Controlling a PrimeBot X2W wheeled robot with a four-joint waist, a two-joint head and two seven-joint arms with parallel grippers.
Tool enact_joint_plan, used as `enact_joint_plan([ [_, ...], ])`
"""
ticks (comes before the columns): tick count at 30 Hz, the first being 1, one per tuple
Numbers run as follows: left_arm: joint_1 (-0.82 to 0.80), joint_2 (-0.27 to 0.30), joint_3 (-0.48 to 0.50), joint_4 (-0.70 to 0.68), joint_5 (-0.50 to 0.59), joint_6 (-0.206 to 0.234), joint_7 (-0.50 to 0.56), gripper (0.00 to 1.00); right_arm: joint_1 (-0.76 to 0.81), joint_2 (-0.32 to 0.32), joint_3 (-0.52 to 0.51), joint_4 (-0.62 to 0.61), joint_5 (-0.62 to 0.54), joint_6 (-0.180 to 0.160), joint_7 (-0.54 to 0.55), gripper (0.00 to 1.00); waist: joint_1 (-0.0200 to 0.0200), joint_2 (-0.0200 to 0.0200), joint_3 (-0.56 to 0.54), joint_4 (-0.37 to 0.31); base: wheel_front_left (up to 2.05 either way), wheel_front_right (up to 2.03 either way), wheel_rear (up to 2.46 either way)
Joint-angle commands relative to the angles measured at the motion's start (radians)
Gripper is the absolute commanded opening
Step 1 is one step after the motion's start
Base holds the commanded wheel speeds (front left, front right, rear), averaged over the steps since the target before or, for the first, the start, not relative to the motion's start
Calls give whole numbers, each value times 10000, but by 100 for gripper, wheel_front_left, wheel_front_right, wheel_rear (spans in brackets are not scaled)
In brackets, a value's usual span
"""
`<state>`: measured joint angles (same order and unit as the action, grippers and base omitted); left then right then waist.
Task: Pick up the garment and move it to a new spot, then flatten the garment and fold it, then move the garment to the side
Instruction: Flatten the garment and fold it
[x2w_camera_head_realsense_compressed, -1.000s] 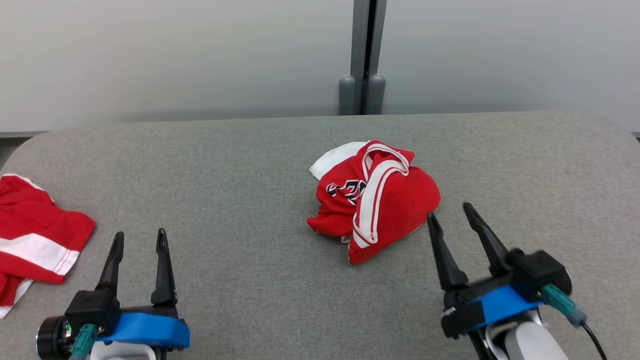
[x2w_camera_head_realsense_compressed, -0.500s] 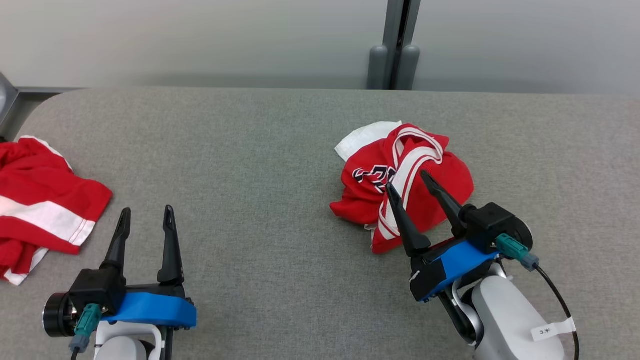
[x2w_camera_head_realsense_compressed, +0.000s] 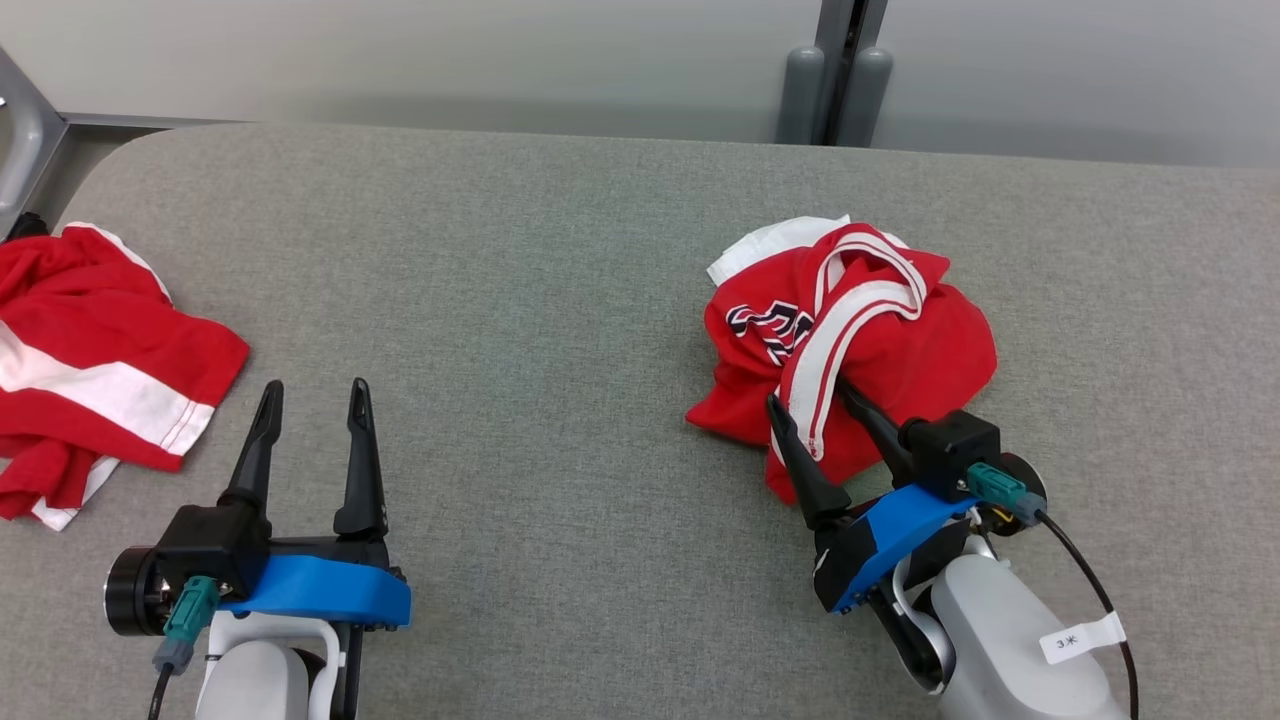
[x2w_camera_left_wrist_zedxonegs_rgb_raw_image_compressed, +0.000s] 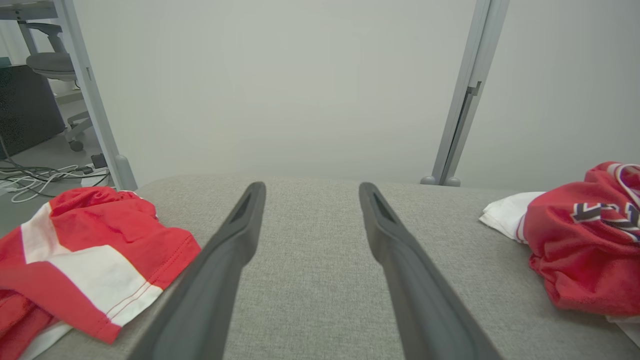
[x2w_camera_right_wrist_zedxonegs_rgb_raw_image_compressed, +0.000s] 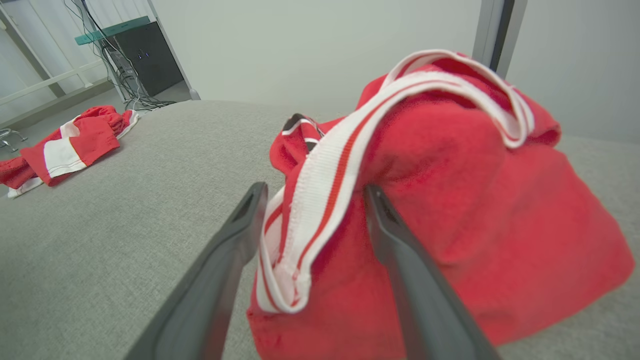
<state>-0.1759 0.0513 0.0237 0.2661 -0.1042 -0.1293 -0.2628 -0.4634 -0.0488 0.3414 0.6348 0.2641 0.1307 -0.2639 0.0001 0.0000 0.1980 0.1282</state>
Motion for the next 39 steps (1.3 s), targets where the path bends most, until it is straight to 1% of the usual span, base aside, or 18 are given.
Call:
enact_joint_plan([
  [1, -132, -10, -28, 31, -25, -8, -31, 100, -204, -29, 72, 340, 15, 1, -9, 100, -1, 0, -11, 46, 0, 0, 0],
  [2, -112, -11, -42, 45, -25, -9, -31, 100, -262, -29, 111, 506, 56, 1, -9, 100, -1, 0, -27, 60, 0, 0, 0],
  [3, -89, -13, -54, 57, -28, -9, -31, 100, -305, -29, 165, 731, 51, 1, -9, 97, -1, 0, -44, 73, 0, 0, 0],
  [4, -65, -10, -53, 79, -30, -10, -31, 100, -351, -29, 205, 945, 54, 1, -9, 42, -1, 0, -69, 84, 0, 0, 0],
  [5, -42, -12, -59, 95, -28, -10, -31, 100, -413, -29, 233, 1132, 79, 1, -8, 12, -1, 0, -87, 94, 0, 0, 0],
  [6, -26, -12, -64, 117, -25, -11, -31, 100, -465, -29, 254, 1320, 92, 1, -9, 0, -1, 0, -117, 108, 0, 0, 0],
  [9, 40, -11, -37, 147, -24, -12, -31, 100, -588, -29, 125, 1594, 81, 1, -9, 0, -1, 0, -201, 98, 0, 0, 0],
  [11, 112, -11, 58, 124, -19, -12, -31, 100, -550, -29, -26, 1530, 34, 1, -9, 0, -1, 0, -270, 15, 0, 0, 0],
  [14, 259, -13, 135, 112, 9, -13, -31, 100, -336, -31, -449, 1234, -230, 1, -9, 0, -1, 0, -397, -181, 0, 0, 0],
  [18, 411, -14, 128, 117, -58, -13, -31, 100, 160, -79, -1376, 520, -649, 1, -9, 0, -1, 0, -594, -529, 0, 0, 0],
  [24, 523, -10, -33, 78, -207, -14, -31, 100, 1113, -779, -2840, -726, -1067, 1, -9, 0, -1, 0, -815, -990, 0, 0, 0],
  [25, 523, -10, -33, 78, -207, -14, -31, 100, 1113, -779, -2840, -726, -1067, 1, -9, 0, -1, 0, -815, -990, 0, 0, 0],
  [30, 653, -10, -73, 63, -267, -9, -31, 100, 1761, -1597, -4088, -1425, -1170, 1, -9, 0, -1, 0, -977, -1284, 0, 0, 0],
  [34, 681, -9, -100, 37, -312, -6, -31, 100, 1939, -2259, -4995, -2008, -1295, 1, -9, 0, -1, 0, -1019, -1382, 0, 0, 0],
  [36, 699, -9, -118, 28, -347, -6, -31, 100, 1881, -2501, -5269, -2362, -1390, 1, -9, 0, -1, 0, -1027, -1399, 0, 0, 0],
  [39, 714, -9, -157, 38, -381, -7, -31, 100, 1650, -2528, -5189, -2958, -1421, 3, -9, 0, -1, 0, -1053, -1390, 0, 0, 0],
])
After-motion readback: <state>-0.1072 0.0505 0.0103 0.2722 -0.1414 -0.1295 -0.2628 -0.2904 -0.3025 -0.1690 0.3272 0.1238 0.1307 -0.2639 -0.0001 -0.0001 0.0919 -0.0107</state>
